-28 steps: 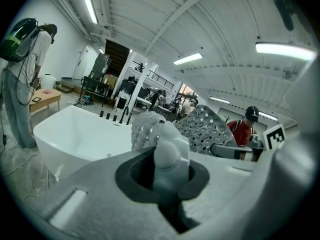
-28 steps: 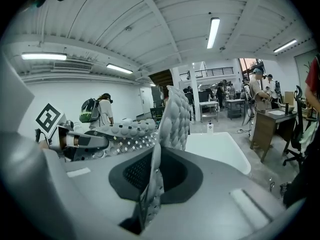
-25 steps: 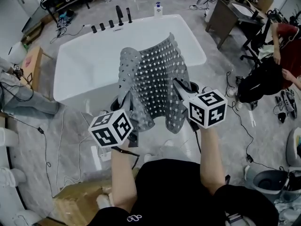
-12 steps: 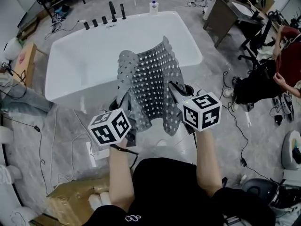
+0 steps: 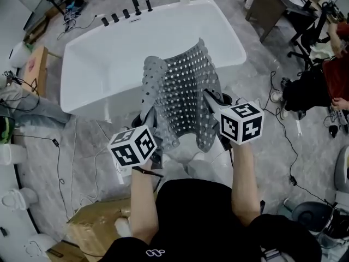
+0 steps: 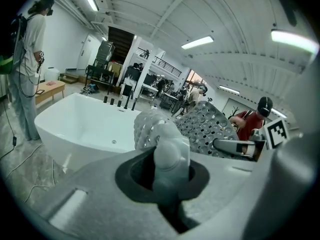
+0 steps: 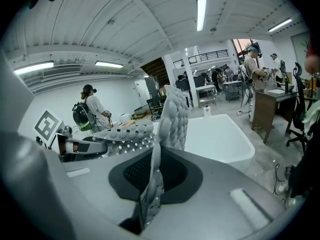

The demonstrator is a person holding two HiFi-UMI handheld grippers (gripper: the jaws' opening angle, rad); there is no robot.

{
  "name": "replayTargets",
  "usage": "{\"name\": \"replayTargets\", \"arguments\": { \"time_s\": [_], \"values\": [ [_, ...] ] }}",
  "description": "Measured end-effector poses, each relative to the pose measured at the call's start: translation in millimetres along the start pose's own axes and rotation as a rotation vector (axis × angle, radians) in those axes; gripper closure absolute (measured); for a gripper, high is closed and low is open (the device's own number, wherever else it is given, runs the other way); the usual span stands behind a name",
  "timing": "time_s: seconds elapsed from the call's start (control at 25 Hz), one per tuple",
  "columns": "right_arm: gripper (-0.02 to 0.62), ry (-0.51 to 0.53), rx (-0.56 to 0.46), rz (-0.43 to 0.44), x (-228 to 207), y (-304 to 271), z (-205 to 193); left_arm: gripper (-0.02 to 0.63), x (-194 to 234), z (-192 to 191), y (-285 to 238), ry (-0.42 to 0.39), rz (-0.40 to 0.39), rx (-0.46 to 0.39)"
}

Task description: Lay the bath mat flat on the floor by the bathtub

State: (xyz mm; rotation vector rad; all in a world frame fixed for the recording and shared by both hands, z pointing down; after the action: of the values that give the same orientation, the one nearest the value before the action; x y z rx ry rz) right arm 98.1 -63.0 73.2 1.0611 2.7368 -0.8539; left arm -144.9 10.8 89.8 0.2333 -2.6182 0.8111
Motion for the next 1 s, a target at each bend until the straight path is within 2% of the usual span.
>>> {"name": "replayTargets", "arguments": {
  "time_s": [0.28,0.8,1.0],
  "values": [
    [0.572,-0.048,0.03,-0.036,20.9,-32.6,-6.1,0.588,45.7,4.2,2.1,0.016,-0.016,0.056],
    [0.572,-0.072,0.124,-0.049,80.5,-82.4,-41.7,0.587,129.5,-29.1,-0.2,0.069,-0.043,0.145],
    [0.572,-0.074,0.107,-0.032,97.5,-95.1,-35.9,0.586,155.1,-31.8,3.8,0.1,-0.036,0.135]
  ]
}}
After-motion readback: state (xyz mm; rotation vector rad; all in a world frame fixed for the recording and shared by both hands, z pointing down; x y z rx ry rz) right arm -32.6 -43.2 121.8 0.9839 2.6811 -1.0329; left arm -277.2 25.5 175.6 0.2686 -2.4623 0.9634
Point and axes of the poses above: the fingertips, and each gripper's own axes: y backward along the fingers, x to its left, z out of its top, the point moved 9 cm from there along y, backward along the fingers
